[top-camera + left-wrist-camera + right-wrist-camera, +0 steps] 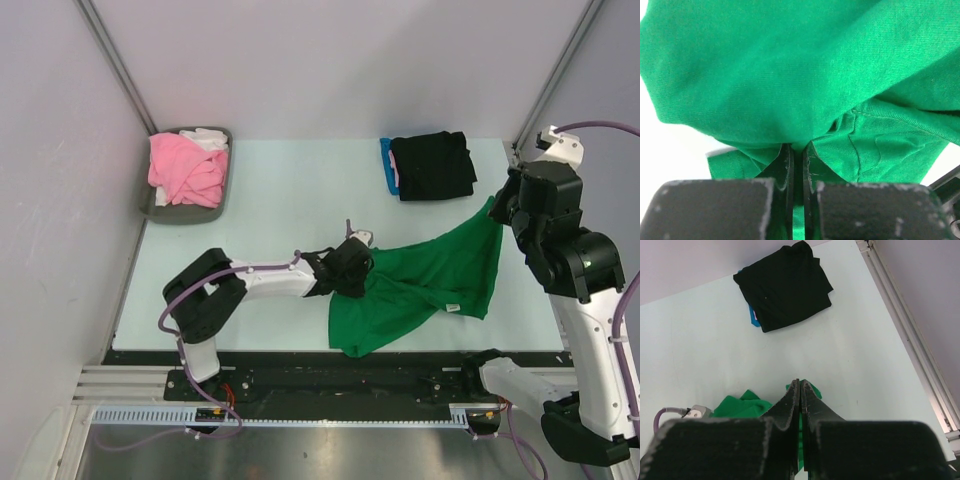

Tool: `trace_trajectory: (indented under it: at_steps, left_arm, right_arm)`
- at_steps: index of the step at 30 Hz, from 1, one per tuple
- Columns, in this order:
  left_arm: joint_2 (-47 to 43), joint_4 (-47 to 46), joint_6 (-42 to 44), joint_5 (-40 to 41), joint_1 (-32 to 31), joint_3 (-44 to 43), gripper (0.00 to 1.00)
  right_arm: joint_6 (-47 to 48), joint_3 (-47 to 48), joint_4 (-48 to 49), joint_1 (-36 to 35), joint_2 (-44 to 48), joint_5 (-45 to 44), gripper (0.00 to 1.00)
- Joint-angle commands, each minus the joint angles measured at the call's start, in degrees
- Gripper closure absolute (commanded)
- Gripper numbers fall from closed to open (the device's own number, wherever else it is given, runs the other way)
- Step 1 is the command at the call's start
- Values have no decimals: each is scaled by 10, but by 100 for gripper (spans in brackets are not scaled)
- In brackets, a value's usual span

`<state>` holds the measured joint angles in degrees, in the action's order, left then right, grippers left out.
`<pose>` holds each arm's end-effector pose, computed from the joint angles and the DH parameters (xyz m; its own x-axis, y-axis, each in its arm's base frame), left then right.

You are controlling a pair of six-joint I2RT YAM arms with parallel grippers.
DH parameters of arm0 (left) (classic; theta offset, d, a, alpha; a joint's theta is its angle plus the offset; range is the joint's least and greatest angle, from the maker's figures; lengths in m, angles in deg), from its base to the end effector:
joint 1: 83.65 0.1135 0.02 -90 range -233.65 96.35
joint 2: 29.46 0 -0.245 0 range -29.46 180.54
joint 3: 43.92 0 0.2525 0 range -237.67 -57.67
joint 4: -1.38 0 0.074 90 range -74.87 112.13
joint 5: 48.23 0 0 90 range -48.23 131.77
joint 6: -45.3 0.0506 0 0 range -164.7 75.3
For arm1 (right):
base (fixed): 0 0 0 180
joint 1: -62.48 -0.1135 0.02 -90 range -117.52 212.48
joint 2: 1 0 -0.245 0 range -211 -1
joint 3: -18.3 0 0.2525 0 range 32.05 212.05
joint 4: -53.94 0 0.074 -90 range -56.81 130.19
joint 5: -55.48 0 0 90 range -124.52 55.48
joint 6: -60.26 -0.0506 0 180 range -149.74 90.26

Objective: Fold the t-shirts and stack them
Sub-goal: Flatten the tshirt out

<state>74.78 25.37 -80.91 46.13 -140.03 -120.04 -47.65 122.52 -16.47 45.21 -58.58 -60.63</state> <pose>0.2133 -0.3138 0.1337 -0.8278 0.1811 -0.5310 0.3910 0.8650 -0.3144 0.1702 0.0296 0.4558 -0.3299 0.1866 -0.9254 0.2307 0.9665 0.1126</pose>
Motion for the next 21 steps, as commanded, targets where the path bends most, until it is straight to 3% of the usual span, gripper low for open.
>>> trace_trajectory:
  at_steps: [1, 6, 8, 14, 18, 21]
  left_arm:
    - [-74, 20, -9, 13, -9, 24, 100]
    - [-228, 147, -12, 132, 4, 18, 100]
    - [-320, 195, -13, 144, 40, 20, 100]
    - [-471, 315, 31, 159, 144, -48, 100]
    - [-517, 342, 1, 122, 136, -49, 100]
    - [-544, 274, -66, 109, 58, 55, 100]
  right_arm:
    - [-1, 6, 25, 3, 5, 12, 100]
    - [-12, -9, 56, 2, -17, 69, 100]
    - [-17, -12, 78, 3, -40, 107, 100]
    - [-37, 26, 163, -22, -142, 227, 100]
    - [-34, 80, 165, -50, -188, 201, 100]
    - [-25, 101, 148, -50, -221, 188, 100]
